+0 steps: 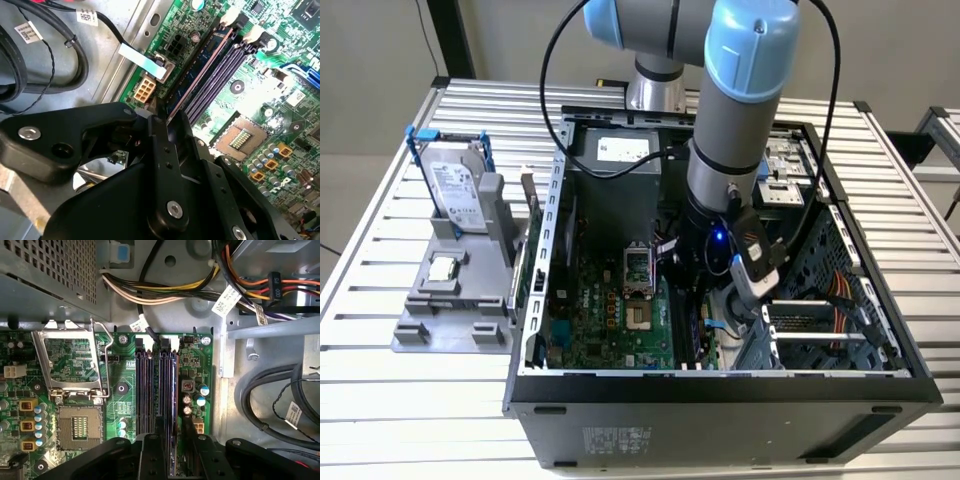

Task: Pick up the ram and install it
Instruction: 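Insert the ram into the slot, then press down the ram until it locks into place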

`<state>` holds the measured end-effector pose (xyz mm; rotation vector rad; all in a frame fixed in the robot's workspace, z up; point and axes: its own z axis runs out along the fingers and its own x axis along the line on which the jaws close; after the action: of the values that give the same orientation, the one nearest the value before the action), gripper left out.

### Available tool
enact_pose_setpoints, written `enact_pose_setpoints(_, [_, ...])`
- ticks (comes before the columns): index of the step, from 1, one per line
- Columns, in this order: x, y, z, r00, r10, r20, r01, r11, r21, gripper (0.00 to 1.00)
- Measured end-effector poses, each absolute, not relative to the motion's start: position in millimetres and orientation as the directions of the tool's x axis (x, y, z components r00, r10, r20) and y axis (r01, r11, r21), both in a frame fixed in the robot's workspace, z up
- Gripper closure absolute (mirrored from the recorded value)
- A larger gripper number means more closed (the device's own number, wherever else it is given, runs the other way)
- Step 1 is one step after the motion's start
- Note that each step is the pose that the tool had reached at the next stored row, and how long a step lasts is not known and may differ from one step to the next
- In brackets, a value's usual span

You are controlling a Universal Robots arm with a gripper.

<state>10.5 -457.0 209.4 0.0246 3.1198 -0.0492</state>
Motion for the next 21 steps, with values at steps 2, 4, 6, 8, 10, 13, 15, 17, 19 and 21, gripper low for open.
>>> enact_pose_setpoints(2, [10,-457,212,-1.0,0.015,-0.022,0.016,0.999,-0.031,0.0])
enact_pose_setpoints(4, [11,-457,215,-1.0,0.015,-0.022,0.016,0.999,-0.031,0.0])
enact_pose_setpoints(6, [11,-457,218,-1.0,0.015,-0.022,0.016,0.999,-0.031,0.0])
enact_pose_setpoints(8, [10,-457,220,-1.0,0.015,-0.022,0.016,0.999,-0.031,0.0])
enact_pose_setpoints(10, [11,-457,223,-1.0,0.015,-0.022,0.016,0.999,-0.031,0.0])
enact_pose_setpoints(13, [11,-457,227,-1.0,0.015,-0.022,0.016,0.999,-0.031,0.0])
enact_pose_setpoints(15, [10,-457,231,-1.0,0.015,-0.022,0.016,0.999,-0.031,0.0])
enact_pose_setpoints(17, [11,-457,235,-1.0,0.015,-0.022,0.016,0.999,-0.031,0.0])
enact_pose_setpoints(19, [11,-457,238,-1.0,0.015,-0.022,0.016,0.999,-0.031,0.0])
enact_pose_setpoints(21, [11,-457,240,-1.0,0.015,-0.022,0.016,0.999,-0.031,0.0])
